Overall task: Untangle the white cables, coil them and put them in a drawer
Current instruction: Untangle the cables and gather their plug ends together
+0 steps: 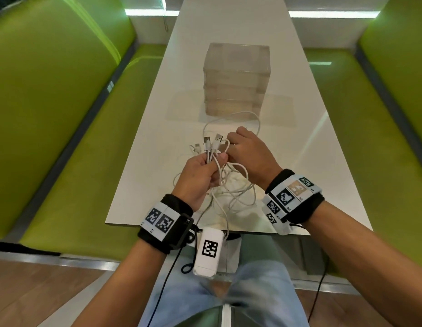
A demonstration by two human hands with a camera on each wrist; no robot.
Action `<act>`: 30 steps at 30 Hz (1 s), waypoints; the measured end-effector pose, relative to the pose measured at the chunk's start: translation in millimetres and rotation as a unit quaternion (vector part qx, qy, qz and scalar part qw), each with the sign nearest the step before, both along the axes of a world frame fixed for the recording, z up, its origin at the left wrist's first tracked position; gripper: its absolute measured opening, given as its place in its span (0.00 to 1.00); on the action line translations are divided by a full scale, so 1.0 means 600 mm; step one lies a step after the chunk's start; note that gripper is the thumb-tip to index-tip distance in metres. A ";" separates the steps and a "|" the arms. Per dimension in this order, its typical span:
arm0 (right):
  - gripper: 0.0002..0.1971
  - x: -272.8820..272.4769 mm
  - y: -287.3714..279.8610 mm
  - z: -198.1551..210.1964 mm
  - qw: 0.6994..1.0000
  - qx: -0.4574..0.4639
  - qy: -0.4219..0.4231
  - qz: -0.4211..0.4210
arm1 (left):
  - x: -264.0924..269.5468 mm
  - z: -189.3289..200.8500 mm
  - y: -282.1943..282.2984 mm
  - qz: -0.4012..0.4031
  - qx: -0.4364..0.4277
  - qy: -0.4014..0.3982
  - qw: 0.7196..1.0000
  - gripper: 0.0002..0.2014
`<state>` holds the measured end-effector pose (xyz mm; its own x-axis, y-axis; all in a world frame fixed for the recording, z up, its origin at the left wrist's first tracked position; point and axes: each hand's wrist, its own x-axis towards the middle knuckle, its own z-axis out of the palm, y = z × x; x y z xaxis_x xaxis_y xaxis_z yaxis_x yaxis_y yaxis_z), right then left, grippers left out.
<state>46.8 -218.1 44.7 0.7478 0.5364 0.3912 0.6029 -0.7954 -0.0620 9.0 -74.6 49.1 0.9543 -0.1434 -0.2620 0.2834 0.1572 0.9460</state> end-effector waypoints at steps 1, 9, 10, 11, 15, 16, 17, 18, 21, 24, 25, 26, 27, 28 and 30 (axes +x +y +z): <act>0.14 0.002 -0.003 -0.001 1.000 0.015 0.004 -0.006 | 0.000 0.000 0.004 0.001 0.004 0.000 1.000 0.08; 0.05 0.001 -0.062 -0.037 0.990 -0.005 0.115 -0.078 | 0.030 0.029 0.071 0.133 -0.071 -0.036 0.988 0.12; 0.06 -0.001 -0.068 -0.039 0.986 0.006 0.140 -0.094 | 0.034 0.032 0.081 0.130 -0.057 -0.044 0.989 0.12; 0.07 -0.002 -0.071 -0.037 0.981 0.018 0.159 -0.107 | 0.035 0.032 0.087 0.120 -0.037 -0.048 0.991 0.12; 0.12 -0.005 -0.055 -0.012 0.973 0.100 0.174 -0.112 | 0.021 0.019 0.083 0.066 0.025 -0.053 0.996 0.11; 0.13 -0.006 -0.049 -0.005 0.971 0.122 0.173 -0.109 | 0.017 0.016 0.080 0.054 0.033 -0.055 0.997 0.11; 0.15 -0.008 -0.043 0.002 0.969 0.138 0.173 -0.106 | 0.012 0.014 0.077 0.043 0.043 -0.056 0.997 0.11; 0.18 -0.011 -0.037 0.009 0.968 0.148 0.175 -0.101 | 0.008 0.013 0.076 0.033 0.054 -0.057 0.996 0.11; 0.25 -0.025 -0.018 0.026 0.960 0.162 0.213 -0.078 | -0.005 0.009 0.073 0.000 0.068 -0.057 0.996 0.12; 0.19 -0.034 -0.002 0.026 0.954 0.172 0.240 -0.060 | -0.016 0.006 0.072 -0.028 0.075 -0.060 0.995 0.16; 0.15 -0.034 0.000 0.024 0.955 0.170 0.235 -0.060 | -0.018 0.005 0.071 -0.030 0.081 -0.061 0.994 0.17; 0.11 -0.032 0.001 0.021 0.956 0.168 0.232 -0.064 | -0.021 0.005 0.071 -0.030 0.087 -0.063 0.994 0.16; 0.10 -0.030 -0.001 0.019 0.956 0.164 0.234 -0.068 | -0.023 0.004 0.072 -0.027 0.091 -0.064 0.993 0.15; 0.11 -0.026 -0.004 0.017 0.955 0.156 0.241 -0.071 | -0.024 0.004 0.074 -0.019 0.094 -0.066 0.993 0.15; 0.16 -0.020 -0.018 0.016 0.954 0.127 0.258 -0.086 | -0.025 0.004 0.079 0.002 0.099 -0.068 0.993 0.12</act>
<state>35.1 -228.6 54.0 0.9441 0.3261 0.0477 0.3023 -0.7992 -0.5196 -6.1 -27.0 51.3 0.9833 -0.0984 -0.1532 0.1506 -0.0339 0.9880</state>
